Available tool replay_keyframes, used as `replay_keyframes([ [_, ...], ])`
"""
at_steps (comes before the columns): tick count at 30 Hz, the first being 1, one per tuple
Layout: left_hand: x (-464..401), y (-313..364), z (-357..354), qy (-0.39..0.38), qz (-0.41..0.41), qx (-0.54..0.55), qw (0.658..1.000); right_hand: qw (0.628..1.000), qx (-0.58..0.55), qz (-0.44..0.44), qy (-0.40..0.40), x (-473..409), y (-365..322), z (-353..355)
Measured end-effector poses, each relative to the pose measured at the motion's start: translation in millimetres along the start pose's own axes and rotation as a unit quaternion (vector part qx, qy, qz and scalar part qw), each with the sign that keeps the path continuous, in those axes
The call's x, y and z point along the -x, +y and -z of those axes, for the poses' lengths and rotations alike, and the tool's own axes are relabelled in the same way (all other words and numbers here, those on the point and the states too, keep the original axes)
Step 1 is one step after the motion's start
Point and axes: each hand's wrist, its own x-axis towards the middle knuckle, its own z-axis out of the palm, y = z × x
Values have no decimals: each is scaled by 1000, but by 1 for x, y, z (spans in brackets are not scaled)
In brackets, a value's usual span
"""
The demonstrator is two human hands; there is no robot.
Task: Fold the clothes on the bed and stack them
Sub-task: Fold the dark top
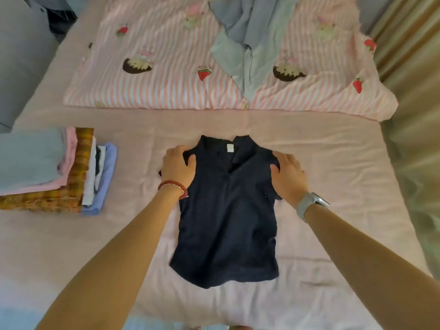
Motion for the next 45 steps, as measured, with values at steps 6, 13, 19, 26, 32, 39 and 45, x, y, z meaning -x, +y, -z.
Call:
replay_keyframes([
  [6,-13,-30,-82,-91,10,3,996,975,-90,-178,-98,22,67,-87],
  [13,-79,0,-159,-158,-10,-18,987,947,-139,-282,-62,16,88,-136],
  [19,-106,10,-196,-163,9,-76,984,955,-126,-267,-25,17,89,-147],
  [26,-133,26,-165,-15,0,35,999,964,-93,-249,-17,30,101,-143],
  [32,-59,4,-156,-61,-81,40,994,954,-89,-277,-66,71,102,-143],
  [39,98,-73,-157,-108,-155,-169,967,935,-211,-259,-122,127,103,-147],
  [45,131,-124,-126,-29,159,-94,982,917,-253,-298,-75,138,113,-142],
])
